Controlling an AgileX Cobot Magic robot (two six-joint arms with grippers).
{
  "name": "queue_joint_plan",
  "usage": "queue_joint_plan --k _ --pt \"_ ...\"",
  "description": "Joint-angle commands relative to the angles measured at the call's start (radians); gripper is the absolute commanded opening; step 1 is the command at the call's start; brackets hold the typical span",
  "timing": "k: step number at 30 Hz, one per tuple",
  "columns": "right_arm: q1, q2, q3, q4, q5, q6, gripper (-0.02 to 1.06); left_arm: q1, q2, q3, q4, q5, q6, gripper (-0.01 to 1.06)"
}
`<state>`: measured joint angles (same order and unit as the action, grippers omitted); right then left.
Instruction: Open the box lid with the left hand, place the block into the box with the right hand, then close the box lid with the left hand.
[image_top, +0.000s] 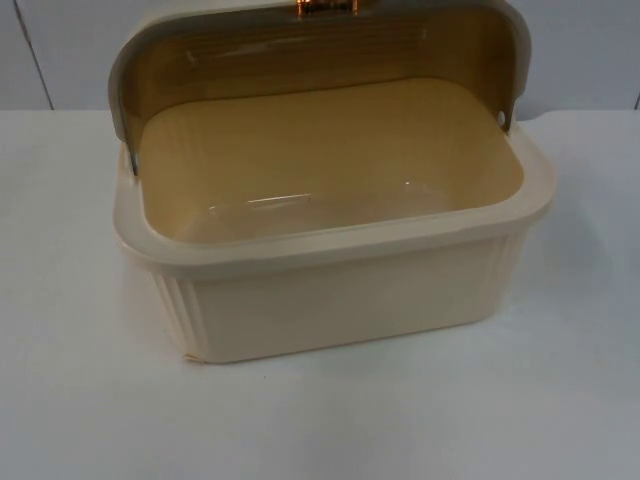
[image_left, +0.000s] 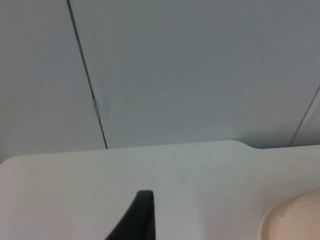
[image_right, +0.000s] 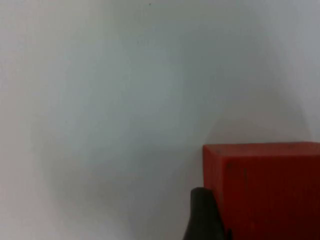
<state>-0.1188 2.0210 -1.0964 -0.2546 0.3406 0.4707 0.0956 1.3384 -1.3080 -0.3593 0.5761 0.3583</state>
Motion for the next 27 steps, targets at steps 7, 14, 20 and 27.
queue_joint_plan --k 7,14,20,27 --pt "0.003 -0.017 -0.005 -0.004 0.041 -0.035 0.08 0.003 -0.001 -0.003 0.011 -0.01 0.002 1.02" --pt "0.004 -0.135 -0.005 0.012 0.044 -0.091 0.08 0.003 -0.001 -0.003 0.01 -0.008 0.002 1.02" --pt "0.076 -0.241 -0.01 0.051 0.035 -0.162 0.08 0.003 -0.001 -0.003 0.008 -0.008 0.002 1.02" --pt "0.251 -0.311 -0.084 0.051 0.084 -0.176 0.08 0.003 -0.001 -0.003 0.008 -0.004 0.002 1.02"
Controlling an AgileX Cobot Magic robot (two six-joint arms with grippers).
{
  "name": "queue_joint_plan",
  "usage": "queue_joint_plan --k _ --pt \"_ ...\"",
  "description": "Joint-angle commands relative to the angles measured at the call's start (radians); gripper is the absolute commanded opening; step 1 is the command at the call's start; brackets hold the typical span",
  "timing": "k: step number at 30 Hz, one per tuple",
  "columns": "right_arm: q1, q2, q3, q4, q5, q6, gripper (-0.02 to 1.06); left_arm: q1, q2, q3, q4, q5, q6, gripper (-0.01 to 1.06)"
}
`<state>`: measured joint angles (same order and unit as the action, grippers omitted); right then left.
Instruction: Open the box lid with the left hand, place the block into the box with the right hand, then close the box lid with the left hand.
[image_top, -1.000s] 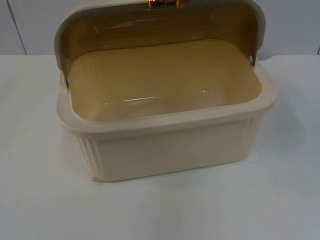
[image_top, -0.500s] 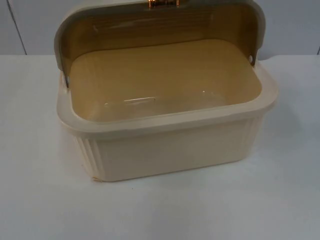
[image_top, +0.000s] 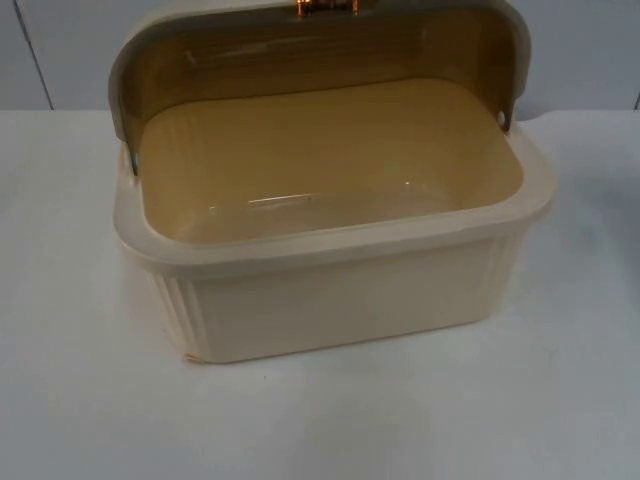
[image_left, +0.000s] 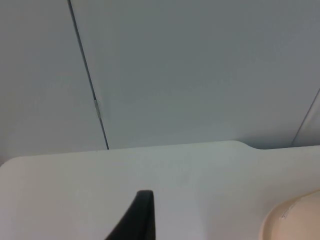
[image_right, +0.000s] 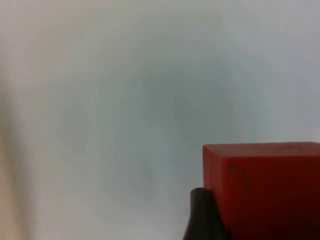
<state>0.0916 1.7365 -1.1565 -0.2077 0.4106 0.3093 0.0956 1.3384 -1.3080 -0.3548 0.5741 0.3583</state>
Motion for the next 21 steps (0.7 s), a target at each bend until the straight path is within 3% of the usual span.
queue_joint_plan --k 1,12,17,21 --pt "0.041 -0.026 -0.024 0.004 0.014 -0.015 0.08 0.003 -0.001 -0.003 0.004 -0.002 0.002 1.02" --pt "0.35 -0.078 -0.155 0.038 0.112 -0.036 0.08 0.003 -0.001 -0.003 0.004 0.016 0.002 1.02" --pt "0.432 -0.102 -0.155 0.036 0.124 -0.036 0.0 0.003 -0.001 -0.003 0.004 0.016 0.002 1.02" --pt "0.475 -0.112 -0.155 0.038 0.151 -0.036 0.0 0.003 -0.001 -0.003 0.004 0.016 0.002 1.02"
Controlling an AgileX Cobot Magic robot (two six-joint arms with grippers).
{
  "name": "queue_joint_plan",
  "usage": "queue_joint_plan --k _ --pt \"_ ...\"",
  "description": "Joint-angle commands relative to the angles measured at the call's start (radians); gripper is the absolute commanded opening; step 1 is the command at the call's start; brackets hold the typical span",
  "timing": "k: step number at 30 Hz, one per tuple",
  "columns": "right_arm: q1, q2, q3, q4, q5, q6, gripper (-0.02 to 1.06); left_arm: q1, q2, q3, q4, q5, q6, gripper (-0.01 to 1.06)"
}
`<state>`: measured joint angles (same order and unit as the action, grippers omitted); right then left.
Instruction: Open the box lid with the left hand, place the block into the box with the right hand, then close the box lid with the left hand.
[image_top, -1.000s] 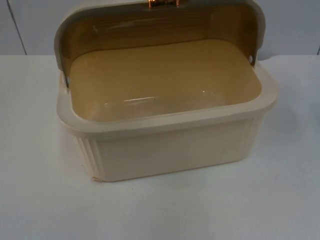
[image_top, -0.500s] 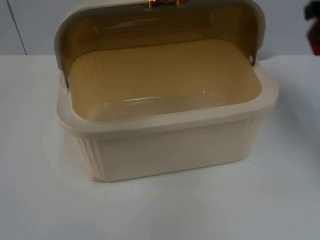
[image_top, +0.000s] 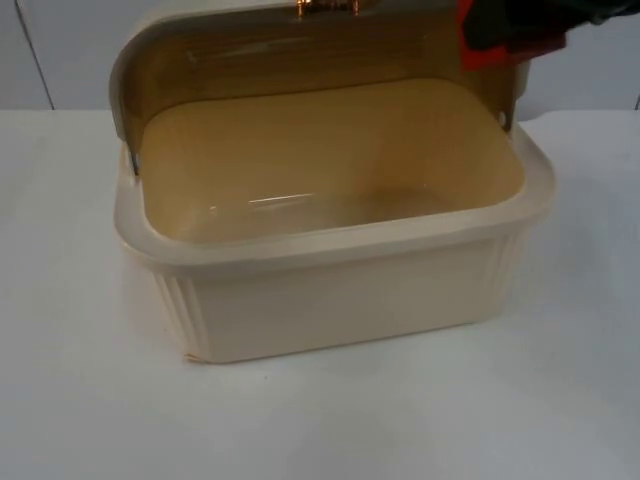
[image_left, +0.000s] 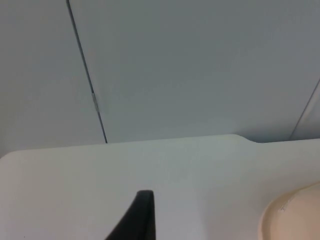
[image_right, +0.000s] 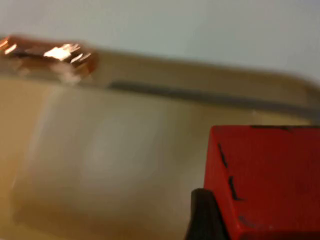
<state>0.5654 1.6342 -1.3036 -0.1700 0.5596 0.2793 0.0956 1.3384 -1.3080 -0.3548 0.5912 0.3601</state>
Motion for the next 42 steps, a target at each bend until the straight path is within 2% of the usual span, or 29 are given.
queue_joint_plan --k 1,5,10,14,16,20,22,24,28,31,33,38,42 --pt "0.016 -0.017 -0.008 -0.001 0.018 -0.006 0.0 0.003 -0.001 -0.003 0.004 -0.001 0.0 1.02" --pt "0.04 -0.021 -0.008 -0.003 0.026 -0.011 0.0 0.003 -0.001 -0.003 0.004 -0.001 0.0 1.02" --pt "0.049 -0.021 -0.008 0.017 -0.02 -0.03 0.0 0.003 -0.001 -0.003 0.004 -0.001 0.0 1.02" --pt "0.049 -0.021 -0.008 0.133 -0.007 -0.113 0.0 0.003 -0.001 -0.003 0.004 -0.001 0.0 1.02" --pt "0.055 -0.021 -0.008 0.157 0.003 -0.132 0.0 0.003 -0.001 -0.003 0.004 -0.001 0.0 1.02" --pt "0.093 -0.024 -0.008 0.147 0.063 -0.134 0.0 0.003 -0.001 -0.003 0.006 0.002 0.0 1.02" --pt "0.134 -0.026 -0.008 0.128 0.126 -0.134 0.0 0.003 -0.001 -0.003 0.008 0.005 0.0 1.02" --pt "0.169 -0.037 -0.008 0.099 0.147 -0.132 0.0 0.003 -0.001 -0.003 0.008 0.005 0.0 1.02" --pt "0.187 -0.069 -0.008 0.094 0.174 -0.132 0.0 0.003 -0.001 -0.003 0.008 0.005 0.0 1.02" --pt "0.185 -0.076 -0.008 0.084 0.141 -0.167 0.0 0.003 -0.001 -0.003 0.008 0.005 0.0 1.02" --pt "0.185 -0.065 -0.008 0.033 0.073 -0.176 0.0 0.003 -0.001 -0.003 0.008 -0.001 0.0 1.02" --pt "0.185 0.012 -0.008 0.029 -0.067 -0.183 0.0 0.003 -0.001 -0.003 0.008 -0.001 0.0 1.02" --pt "0.185 0.067 -0.005 0.013 -0.109 -0.169 0.0 0.003 -0.001 -0.003 0.008 0.004 0.0 1.02"
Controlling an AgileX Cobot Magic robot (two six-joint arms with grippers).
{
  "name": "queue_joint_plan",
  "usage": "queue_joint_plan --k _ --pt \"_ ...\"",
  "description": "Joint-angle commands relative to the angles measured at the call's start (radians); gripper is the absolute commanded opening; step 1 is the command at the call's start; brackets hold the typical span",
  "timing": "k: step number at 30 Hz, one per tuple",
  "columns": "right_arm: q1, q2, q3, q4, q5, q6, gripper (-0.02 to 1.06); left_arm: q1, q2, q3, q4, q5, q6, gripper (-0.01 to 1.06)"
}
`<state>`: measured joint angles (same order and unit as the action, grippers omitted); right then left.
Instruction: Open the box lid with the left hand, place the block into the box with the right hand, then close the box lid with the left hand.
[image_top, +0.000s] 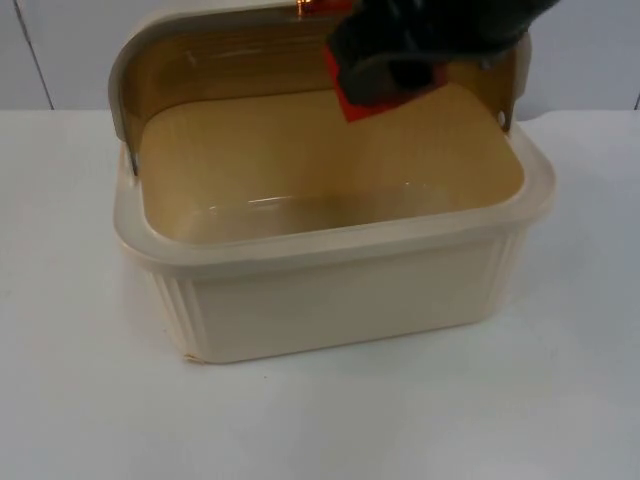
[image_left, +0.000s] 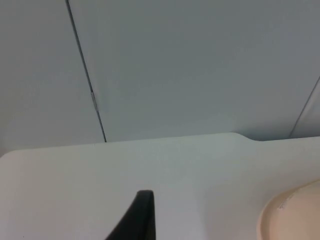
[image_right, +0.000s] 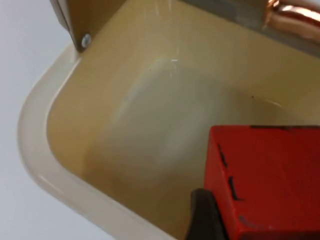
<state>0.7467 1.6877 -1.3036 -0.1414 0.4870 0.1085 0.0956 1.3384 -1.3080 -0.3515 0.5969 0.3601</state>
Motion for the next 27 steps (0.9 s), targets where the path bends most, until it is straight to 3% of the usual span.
queue_joint_plan --k 1,3,4,8,9,11,17,19,27 --pt "0.004 0.026 0.01 -0.021 -0.076 0.005 0.0 0.003 -0.001 -0.003 0.004 -0.002 0.0 1.02" --pt "0.004 0.041 0.059 -0.052 -0.182 0.027 0.0 0.003 -0.001 -0.003 0.004 -0.002 0.0 1.02" --pt "0.004 0.041 0.059 -0.052 -0.182 0.027 0.0 0.003 -0.001 -0.003 0.004 -0.002 0.0 1.02" --pt "-0.021 0.053 0.176 -0.219 -0.401 0.217 0.0 0.003 -0.001 -0.003 0.004 0.0 0.0 1.02" --pt "-0.021 0.053 0.176 -0.219 -0.401 0.217 0.0 0.003 -0.001 -0.003 0.004 0.0 0.0 1.02" --pt "-0.049 0.053 0.23 -0.25 -0.5 0.23 0.0 0.003 -0.001 -0.003 0.004 0.0 0.0 1.02" --pt "-0.112 0.08 0.245 -0.25 -0.496 0.192 0.0 0.003 -0.001 -0.003 0.004 -0.004 0.0 1.02" --pt "-0.112 0.087 0.245 -0.25 -0.494 0.146 0.0 0.003 -0.001 -0.003 0.004 -0.004 0.0 1.02" --pt "-0.107 0.087 0.245 -0.25 -0.494 0.133 0.06 0.003 -0.001 -0.003 0.004 0.003 0.0 1.02"
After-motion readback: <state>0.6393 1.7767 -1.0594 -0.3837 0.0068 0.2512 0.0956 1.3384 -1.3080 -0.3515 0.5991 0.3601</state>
